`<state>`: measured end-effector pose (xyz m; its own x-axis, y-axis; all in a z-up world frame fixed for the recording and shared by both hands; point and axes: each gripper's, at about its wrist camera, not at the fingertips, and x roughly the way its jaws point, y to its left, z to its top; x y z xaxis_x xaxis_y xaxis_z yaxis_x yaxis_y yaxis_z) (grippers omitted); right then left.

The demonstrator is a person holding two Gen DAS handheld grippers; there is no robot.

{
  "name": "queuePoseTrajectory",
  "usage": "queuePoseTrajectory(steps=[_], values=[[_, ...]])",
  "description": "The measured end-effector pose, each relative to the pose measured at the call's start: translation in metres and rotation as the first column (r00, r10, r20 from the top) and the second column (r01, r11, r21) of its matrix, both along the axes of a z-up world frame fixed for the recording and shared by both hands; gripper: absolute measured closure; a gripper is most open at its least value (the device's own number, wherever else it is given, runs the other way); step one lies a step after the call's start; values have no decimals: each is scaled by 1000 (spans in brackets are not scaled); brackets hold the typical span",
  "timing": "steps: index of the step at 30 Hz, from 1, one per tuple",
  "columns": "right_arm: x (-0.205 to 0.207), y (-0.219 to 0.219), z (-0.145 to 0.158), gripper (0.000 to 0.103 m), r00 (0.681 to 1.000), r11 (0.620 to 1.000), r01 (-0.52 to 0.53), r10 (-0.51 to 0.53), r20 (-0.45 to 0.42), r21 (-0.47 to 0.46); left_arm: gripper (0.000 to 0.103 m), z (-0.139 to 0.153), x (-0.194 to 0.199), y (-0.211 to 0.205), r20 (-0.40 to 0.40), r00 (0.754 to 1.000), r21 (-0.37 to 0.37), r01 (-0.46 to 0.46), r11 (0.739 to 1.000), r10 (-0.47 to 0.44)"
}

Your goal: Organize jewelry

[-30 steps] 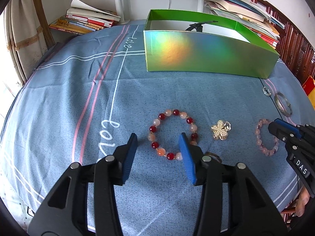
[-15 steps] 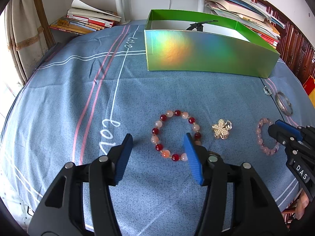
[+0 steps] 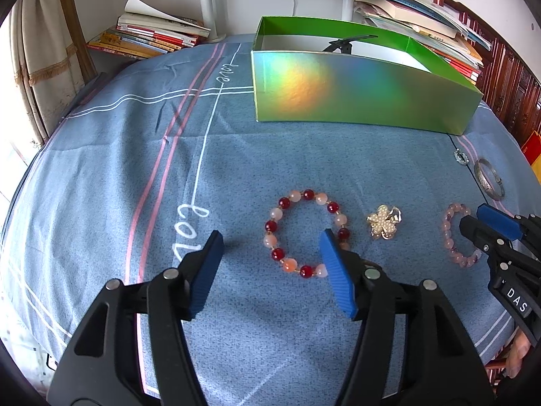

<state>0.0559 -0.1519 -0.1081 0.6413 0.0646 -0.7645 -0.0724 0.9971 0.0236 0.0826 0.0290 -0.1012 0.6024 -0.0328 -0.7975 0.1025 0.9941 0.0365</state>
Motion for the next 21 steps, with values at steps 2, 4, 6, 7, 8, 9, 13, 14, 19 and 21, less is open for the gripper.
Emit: queuePoseTrajectory(steps=[2,4,6,7,8,9,13,14,19,21], values=[[0,0,0,70,1000,1000,0,0,1,1,42,0,0,1,1,1000,1,-2,1000,2],[0,-1,0,69,1000,1000,0,0,1,1,41,0,0,1,2,1000,2,-3,1000,3],[0,0,0,69,1000,1000,2,-2,2,0,41,0,-1,1,3,1000,4,-3,1000,3],[0,0,0,68,1000,1000,2,-2,3,-1,41,0,-1,1,4,1000,5,-3,1000,3],[0,0,0,68,1000,1000,4,-4,3,-2,41,0,-1,1,4,1000,4,-3,1000,3],[0,0,0,67,1000,1000,6,-6,4,-3,40,-1,0,1,3,1000,3,-3,1000,3],[0,0,0,66,1000,1000,7,-7,5,-2,39,-1,-1,1,3,1000,3,-2,1000,2],[0,0,0,66,1000,1000,7,-7,5,-2,39,-1,-1,1,4,1000,3,-2,1000,2],[0,0,0,66,1000,1000,6,-6,5,-2,38,-1,0,1,3,1000,3,-3,1000,3],[0,0,0,66,1000,1000,6,-6,5,-3,38,0,-1,1,4,1000,4,-2,1000,2]])
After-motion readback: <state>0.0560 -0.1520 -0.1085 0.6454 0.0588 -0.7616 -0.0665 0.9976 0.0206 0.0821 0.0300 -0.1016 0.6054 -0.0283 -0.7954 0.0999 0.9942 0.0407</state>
